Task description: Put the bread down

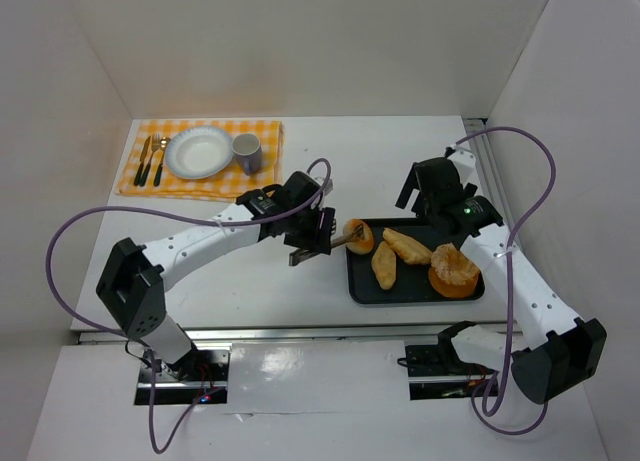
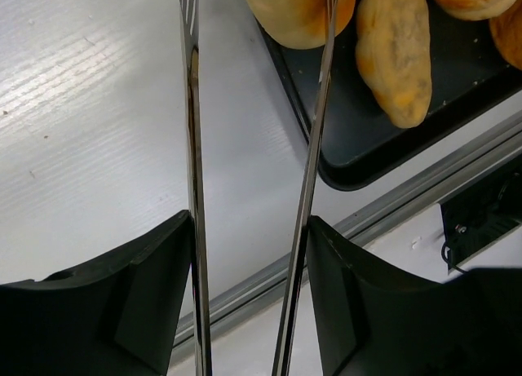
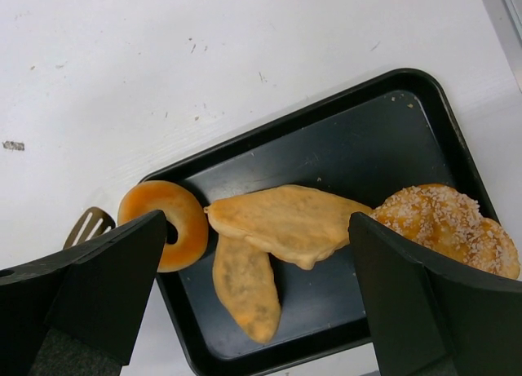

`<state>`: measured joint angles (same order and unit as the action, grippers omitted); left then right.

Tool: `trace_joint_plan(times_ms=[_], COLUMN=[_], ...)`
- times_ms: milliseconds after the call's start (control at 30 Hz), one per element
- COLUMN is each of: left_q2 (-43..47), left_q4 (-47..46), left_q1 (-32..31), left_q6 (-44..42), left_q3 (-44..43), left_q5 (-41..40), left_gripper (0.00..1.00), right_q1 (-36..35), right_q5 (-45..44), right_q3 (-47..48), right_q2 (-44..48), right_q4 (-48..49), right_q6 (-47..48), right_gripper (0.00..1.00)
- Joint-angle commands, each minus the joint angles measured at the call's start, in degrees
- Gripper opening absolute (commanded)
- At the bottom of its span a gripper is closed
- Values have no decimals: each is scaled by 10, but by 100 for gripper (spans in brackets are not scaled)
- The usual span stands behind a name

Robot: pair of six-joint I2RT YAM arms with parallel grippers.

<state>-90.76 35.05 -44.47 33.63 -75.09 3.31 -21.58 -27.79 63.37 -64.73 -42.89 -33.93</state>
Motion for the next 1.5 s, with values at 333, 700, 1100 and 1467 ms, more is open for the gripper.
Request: trace_joint_plan(times_ms=[333, 700, 1100, 1467], left_q2=[16, 97, 58, -71], left_q4=[-17, 38, -52, -114], left_q1=[5, 149, 499, 577], left_q6=[17, 12, 70, 89], left_q3=[-44, -125, -132, -111], left_q5=[32, -21, -16, 35], left_gripper=[21, 19, 19, 37], right_q1=[9, 9, 9, 9], right_q5=[-4, 1, 17, 22], right_q3=[13, 13, 18, 7], right_q2=[14, 14, 14, 8], right_q4=[-3, 2, 7, 7], right_q6=[7, 7, 12, 12], right_gripper=[100, 100, 100, 100])
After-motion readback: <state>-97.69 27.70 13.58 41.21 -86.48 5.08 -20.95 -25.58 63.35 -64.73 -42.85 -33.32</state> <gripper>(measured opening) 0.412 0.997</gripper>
